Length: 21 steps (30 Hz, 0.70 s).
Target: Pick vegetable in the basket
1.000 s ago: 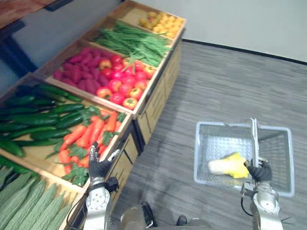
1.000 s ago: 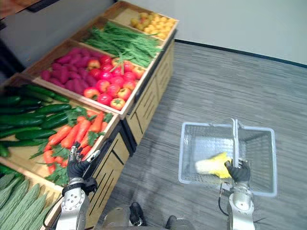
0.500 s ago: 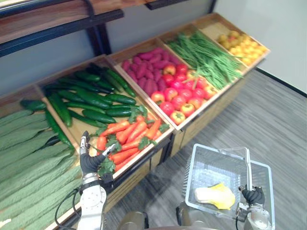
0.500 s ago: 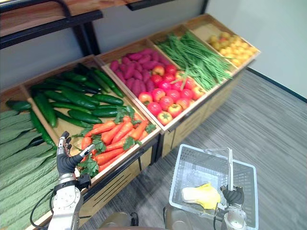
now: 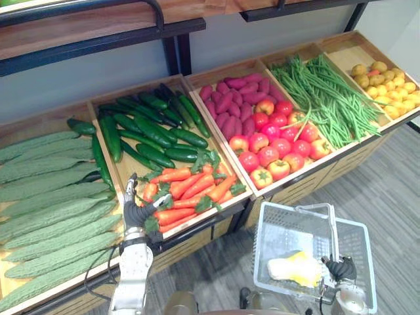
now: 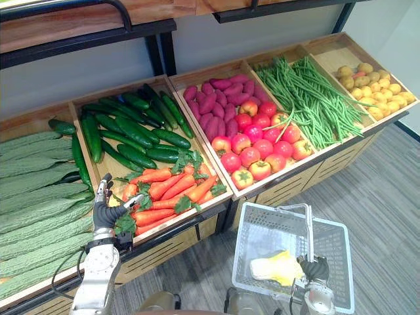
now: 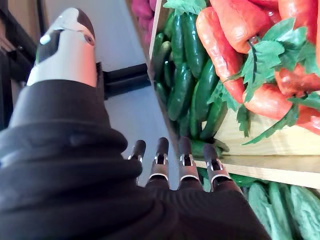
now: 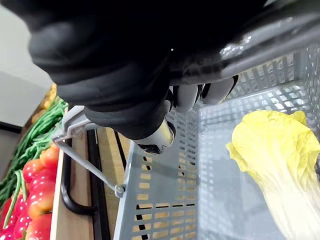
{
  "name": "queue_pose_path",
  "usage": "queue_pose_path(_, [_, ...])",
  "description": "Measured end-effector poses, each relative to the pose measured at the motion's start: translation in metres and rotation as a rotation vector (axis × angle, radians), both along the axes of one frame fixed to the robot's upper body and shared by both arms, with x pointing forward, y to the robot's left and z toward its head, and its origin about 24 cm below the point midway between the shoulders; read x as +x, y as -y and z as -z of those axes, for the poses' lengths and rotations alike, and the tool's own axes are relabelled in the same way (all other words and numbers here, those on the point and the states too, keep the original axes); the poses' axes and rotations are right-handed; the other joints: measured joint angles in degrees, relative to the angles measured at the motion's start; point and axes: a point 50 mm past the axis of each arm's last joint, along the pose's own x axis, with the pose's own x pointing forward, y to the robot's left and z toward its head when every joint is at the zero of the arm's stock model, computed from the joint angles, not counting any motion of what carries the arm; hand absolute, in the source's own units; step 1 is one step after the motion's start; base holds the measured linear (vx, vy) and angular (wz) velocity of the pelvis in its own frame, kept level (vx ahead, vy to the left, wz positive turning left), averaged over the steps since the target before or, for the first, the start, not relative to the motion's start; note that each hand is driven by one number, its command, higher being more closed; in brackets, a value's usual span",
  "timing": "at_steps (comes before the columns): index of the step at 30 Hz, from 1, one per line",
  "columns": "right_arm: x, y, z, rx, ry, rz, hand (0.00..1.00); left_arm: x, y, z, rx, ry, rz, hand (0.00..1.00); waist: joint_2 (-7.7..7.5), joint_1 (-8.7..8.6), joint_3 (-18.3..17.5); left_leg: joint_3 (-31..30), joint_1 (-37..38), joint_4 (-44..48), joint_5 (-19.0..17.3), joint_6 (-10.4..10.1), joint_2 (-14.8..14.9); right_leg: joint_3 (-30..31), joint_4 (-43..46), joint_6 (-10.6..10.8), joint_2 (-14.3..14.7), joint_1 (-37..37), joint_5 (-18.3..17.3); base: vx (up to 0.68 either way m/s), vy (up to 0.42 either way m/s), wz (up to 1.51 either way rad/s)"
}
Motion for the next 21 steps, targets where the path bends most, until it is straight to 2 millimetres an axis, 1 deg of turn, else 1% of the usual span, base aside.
queue_pose_path(3, [-0.002,0.000,0.001,0.002,-0.005,-0.004,1.00,0.010,0.003,0.002,0.073,-0.022,0.027,0.00,0.02,-0.07,-0.03,1.25,0.71,-1.98,1.17,-0.22,-0.09,0.80,-1.23,-0.12,-0.03,-0.12,0.78,0.01,0.000,-0.12])
queue_pose_path(6, [0.000,0.000,0.000,0.001,-0.002,-0.012,1.00,0.018,0.008,0.010,0.142,-0.073,0.052,0.00,0.03,-0.55,-0.05,2.29,1.51,-4.05,2.15,-0.38,-0.05,1.30,-1.89,-0.39,0.04,-0.39,1.21,0.00,-0.011,-0.13])
queue_pose_path(8, [0.002,0.001,-0.002,-0.009,0.002,-0.025,1.00,0.021,0.006,0.017,0.186,-0.119,0.051,0.00,0.03,-0.98,-0.05,2.97,1.72,-5.21,2.60,-0.61,0.06,1.90,-2.23,-0.43,0.21,-0.81,1.57,-0.01,-0.017,-0.17])
queue_pose_path(9, [0.005,0.002,-0.004,-0.016,0.011,-0.031,1.00,0.022,0.003,0.022,0.214,-0.149,0.052,0.00,0.02,-1.46,-0.05,3.41,1.56,-5.83,2.92,-0.70,0.03,2.30,-2.23,-0.45,0.25,-1.48,1.75,-0.01,-0.010,-0.14])
queue_pose_path(11, [0.005,0.004,-0.005,-0.025,0.020,-0.037,1.00,0.028,0.000,0.025,0.255,-0.173,0.053,0.00,0.02,-1.78,-0.03,3.89,0.65,-5.97,3.09,-0.80,0.09,2.71,-2.43,-0.49,0.36,-2.62,2.19,-0.01,-0.006,-0.15])
queue_pose_path(13, [0.006,0.003,-0.006,-0.028,0.025,-0.047,1.00,0.036,-0.002,0.026,0.283,-0.191,0.052,0.00,0.00,-1.98,-0.03,4.31,-0.08,-5.88,3.59,-0.68,0.18,2.96,-3.00,-0.59,0.50,-3.67,2.99,-0.01,-0.001,-0.14])
queue_pose_path(15, [0.011,0.002,-0.009,-0.033,0.044,-0.062,1.00,0.047,-0.006,0.023,0.335,-0.209,0.046,0.00,-0.10,-2.37,0.04,5.28,-1.61,-6.09,4.50,-0.80,0.17,3.63,-3.46,-0.63,0.53,-5.61,4.31,-0.03,0.004,-0.16])
queue_pose_path(18, [0.017,0.000,-0.014,-0.048,0.068,-0.100,1.00,0.059,-0.009,0.019,0.369,-0.207,0.034,0.00,-0.23,-3.00,0.31,6.04,-2.96,-6.63,5.17,-0.44,0.18,4.07,-4.69,-0.69,0.54,-6.92,5.86,-0.07,-0.003,-0.14])
queue_pose_path(21, [0.020,-0.001,-0.016,-0.056,0.083,-0.110,1.00,0.066,-0.008,0.018,0.388,-0.216,0.036,0.00,-0.62,-3.08,0.93,6.19,-4.17,-6.39,5.22,-0.33,0.30,4.33,-6.12,-0.60,0.54,-7.44,7.15,-0.10,-0.011,-0.08])
